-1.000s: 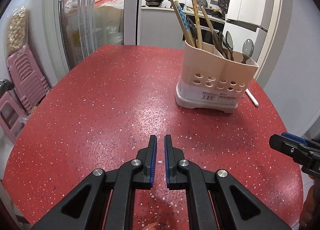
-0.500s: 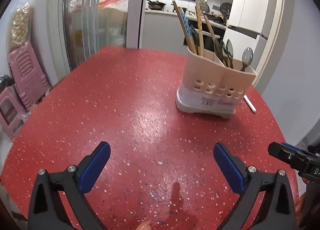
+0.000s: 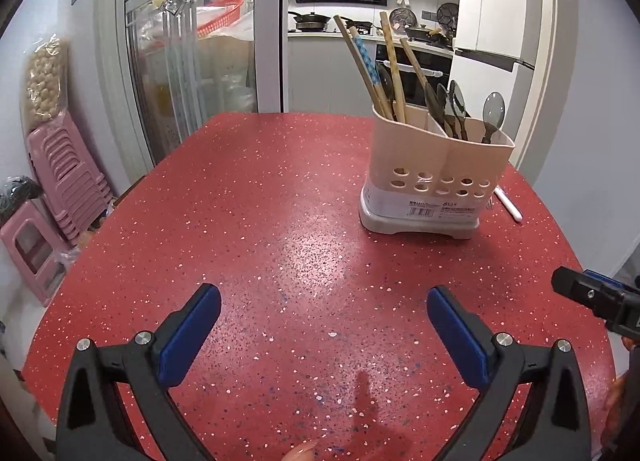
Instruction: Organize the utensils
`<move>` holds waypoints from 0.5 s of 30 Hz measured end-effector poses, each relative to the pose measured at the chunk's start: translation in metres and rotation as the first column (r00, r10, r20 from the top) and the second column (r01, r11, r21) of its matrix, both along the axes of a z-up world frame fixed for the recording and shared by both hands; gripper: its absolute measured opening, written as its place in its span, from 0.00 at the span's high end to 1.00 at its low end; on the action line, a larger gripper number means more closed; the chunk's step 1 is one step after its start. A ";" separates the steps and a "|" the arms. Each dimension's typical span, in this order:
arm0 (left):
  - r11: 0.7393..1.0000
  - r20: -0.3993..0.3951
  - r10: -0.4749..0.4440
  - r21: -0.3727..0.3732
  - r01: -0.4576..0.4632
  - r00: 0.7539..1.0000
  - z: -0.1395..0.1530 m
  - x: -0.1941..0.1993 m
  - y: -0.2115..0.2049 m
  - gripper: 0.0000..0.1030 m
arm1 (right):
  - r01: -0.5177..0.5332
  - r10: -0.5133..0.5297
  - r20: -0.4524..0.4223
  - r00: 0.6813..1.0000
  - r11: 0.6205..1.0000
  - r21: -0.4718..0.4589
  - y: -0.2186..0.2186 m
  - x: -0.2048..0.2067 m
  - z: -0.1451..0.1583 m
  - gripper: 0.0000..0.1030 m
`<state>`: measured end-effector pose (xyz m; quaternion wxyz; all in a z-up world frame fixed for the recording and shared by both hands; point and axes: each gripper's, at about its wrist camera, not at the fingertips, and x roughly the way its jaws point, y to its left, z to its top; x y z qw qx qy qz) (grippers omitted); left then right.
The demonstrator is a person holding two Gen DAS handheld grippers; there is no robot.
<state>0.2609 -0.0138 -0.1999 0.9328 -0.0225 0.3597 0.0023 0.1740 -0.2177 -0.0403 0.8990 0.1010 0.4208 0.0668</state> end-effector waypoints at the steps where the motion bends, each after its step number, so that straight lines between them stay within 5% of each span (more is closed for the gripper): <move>1: 1.000 0.003 -0.001 -0.002 0.001 1.000 -0.006 0.007 -0.001 0.00 | 0.000 0.000 0.005 1.000 1.000 -0.015 0.001 0.000 0.001 0.11; 15: 1.000 0.134 0.025 0.002 -0.026 0.991 -0.058 0.087 -0.020 0.00 | 0.064 -0.045 0.171 0.984 0.992 -0.105 -0.003 -0.007 0.050 0.11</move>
